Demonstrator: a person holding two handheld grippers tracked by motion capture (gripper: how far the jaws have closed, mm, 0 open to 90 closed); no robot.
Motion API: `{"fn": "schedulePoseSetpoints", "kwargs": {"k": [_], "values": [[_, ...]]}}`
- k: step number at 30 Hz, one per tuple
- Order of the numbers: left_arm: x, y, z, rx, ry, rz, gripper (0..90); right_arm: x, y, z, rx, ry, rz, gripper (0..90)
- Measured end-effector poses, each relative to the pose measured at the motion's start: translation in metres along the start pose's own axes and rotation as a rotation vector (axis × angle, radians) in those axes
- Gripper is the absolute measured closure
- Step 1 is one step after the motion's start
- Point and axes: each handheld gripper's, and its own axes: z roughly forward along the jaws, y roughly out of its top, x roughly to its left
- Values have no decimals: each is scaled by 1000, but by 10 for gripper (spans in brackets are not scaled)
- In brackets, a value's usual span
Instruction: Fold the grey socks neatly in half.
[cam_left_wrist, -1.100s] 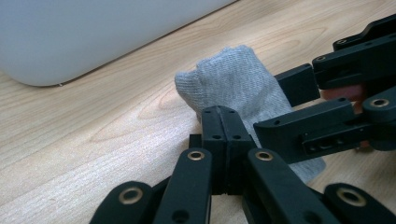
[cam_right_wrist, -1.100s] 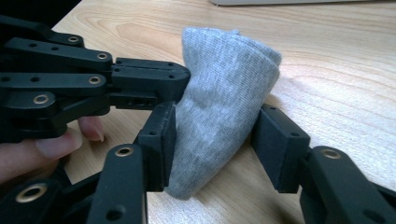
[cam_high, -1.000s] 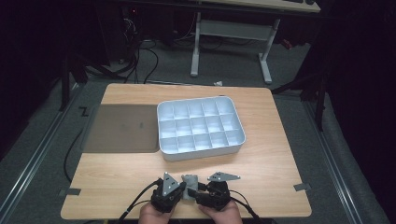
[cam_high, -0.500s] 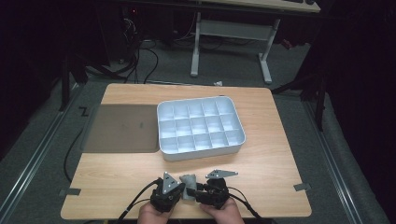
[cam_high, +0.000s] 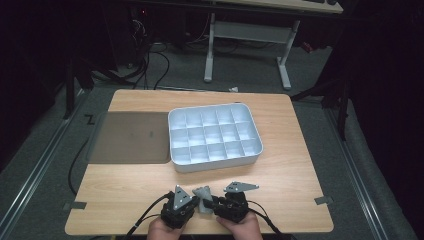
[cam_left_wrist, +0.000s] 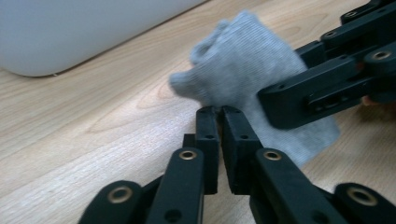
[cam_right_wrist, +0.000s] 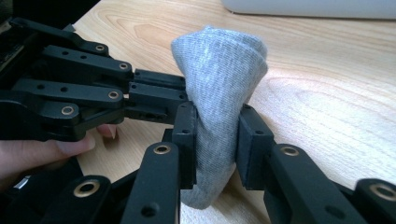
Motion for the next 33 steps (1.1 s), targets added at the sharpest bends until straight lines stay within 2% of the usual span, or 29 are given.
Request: {"fn": "schedulePoseSetpoints", "kwargs": {"k": [8, 14, 17, 20, 24, 29, 33], "values": [[15, 1, -13, -42, 40, 0, 777, -4, 1, -12, -19, -5, -5, 730], [37, 1, -23, -63, 62, -3, 697, -9, 0, -17, -25, -35, -23, 730], [46, 2, -26, -68, 65, -5, 692, -13, 0, -21, -36, -46, -20, 730], [50, 4, -27, -86, 63, 5, 671, -16, 0, -23, -42, -58, -17, 730], [55, 2, -27, -95, 74, 31, 645, -18, 0, -25, -38, -80, -36, 730], [57, -6, -26, -118, 63, 18, 614, -18, 0, -29, -27, -121, -64, 730], [58, -4, -31, -133, 53, 18, 581, -16, 1, -31, -6, -161, -82, 729]]}}
